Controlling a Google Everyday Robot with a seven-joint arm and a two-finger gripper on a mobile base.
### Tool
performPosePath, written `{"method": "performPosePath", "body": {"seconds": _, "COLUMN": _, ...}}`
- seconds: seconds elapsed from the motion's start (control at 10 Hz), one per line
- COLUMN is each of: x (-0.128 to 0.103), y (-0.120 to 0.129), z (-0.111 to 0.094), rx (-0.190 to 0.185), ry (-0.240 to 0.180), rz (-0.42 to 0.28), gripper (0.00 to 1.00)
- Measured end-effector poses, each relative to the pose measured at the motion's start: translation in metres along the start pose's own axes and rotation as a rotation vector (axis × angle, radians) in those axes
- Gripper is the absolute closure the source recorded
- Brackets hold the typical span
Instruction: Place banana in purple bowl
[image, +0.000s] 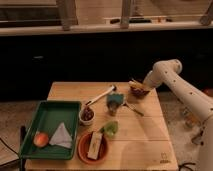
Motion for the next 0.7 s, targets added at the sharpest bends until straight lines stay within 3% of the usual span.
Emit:
{"method": "performPosePath", "body": {"seconds": 0.1, "x": 0.0028, "y": -0.0012, "z": -0.0007, "rx": 0.002, "ry": 0.004, "rz": 0.007, "gripper": 0.2}}
{"method": "performPosePath", "body": {"seconds": 0.7, "x": 0.0089, "y": -0.0101, "z": -0.0082, "rx": 0.007, "ry": -0.013, "rz": 0.025, "gripper": 0.2}}
